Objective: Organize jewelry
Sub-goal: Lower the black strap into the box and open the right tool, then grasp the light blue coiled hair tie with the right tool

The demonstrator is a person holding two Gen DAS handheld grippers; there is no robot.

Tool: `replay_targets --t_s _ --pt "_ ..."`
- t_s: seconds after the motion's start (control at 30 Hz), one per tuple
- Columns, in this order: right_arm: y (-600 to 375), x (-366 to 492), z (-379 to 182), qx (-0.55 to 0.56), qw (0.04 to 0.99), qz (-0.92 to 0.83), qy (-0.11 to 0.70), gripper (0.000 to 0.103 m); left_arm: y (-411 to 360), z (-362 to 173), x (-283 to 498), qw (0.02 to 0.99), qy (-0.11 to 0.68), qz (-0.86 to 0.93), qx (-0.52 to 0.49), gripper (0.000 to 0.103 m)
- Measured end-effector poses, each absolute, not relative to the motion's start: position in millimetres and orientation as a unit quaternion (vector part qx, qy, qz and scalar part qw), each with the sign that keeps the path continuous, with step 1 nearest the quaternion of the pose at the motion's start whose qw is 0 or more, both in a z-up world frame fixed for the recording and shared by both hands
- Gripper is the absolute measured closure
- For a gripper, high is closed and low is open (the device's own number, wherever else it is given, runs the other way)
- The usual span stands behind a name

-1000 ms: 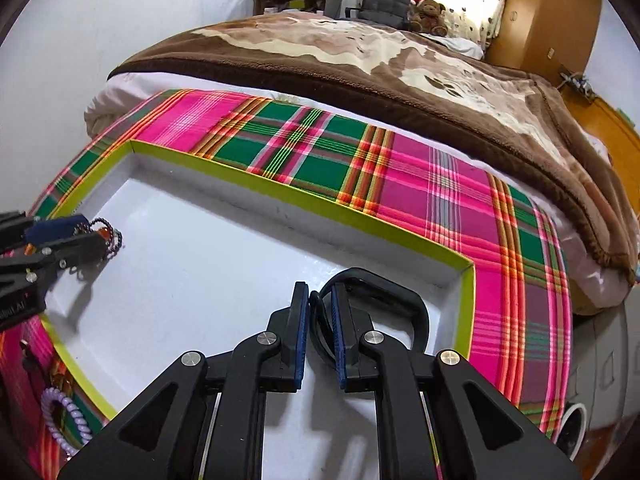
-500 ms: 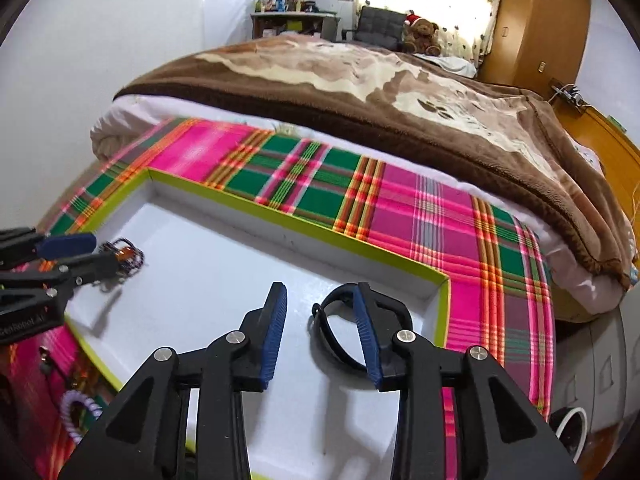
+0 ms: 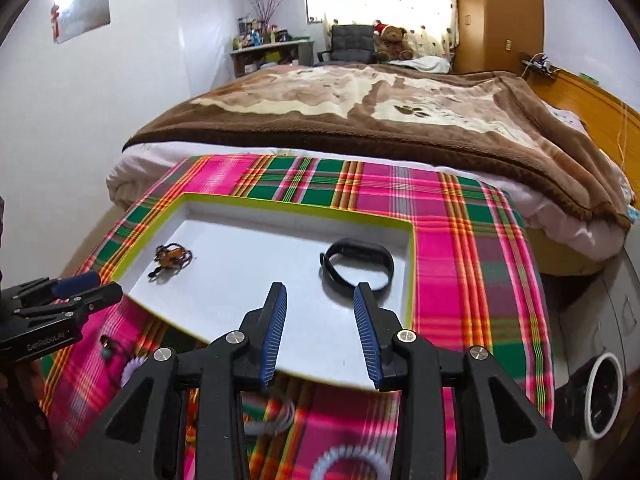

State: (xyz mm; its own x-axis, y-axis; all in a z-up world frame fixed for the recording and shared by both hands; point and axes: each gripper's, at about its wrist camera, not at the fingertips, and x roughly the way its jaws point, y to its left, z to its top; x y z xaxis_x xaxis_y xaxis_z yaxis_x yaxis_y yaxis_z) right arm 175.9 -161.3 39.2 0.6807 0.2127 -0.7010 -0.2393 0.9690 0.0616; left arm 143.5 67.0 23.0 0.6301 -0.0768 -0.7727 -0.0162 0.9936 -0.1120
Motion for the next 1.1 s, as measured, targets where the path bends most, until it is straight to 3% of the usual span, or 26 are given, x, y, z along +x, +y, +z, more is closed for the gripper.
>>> replay_targets --t_s 0.17,0.27,0.43,0.63,1.1 --pt "-177 150 37 0.008 0.920 0.108 0.376 0.066 71 24 120 0.907 0.418 -0.005 -0.056 0.050" --pt "-190 134 33 0.023 0.921 0.099 0.376 0.052 76 22 106 0.908 0.412 -0.006 -0.071 0.050" --pt "-216 115 25 0.048 0.920 0.065 0.384 0.051 88 13 85 0.909 0.405 -0.024 -0.096 0.049" --pt "-232 103 2 0.071 0.906 0.046 0.415 0.051 95 5 70 0.904 0.409 -0.044 -0.114 0.040" --pt "-211 107 -22 0.010 0.892 0.021 0.452 0.051 101 -13 54 0.885 0.439 -0.061 -0.145 0.041"
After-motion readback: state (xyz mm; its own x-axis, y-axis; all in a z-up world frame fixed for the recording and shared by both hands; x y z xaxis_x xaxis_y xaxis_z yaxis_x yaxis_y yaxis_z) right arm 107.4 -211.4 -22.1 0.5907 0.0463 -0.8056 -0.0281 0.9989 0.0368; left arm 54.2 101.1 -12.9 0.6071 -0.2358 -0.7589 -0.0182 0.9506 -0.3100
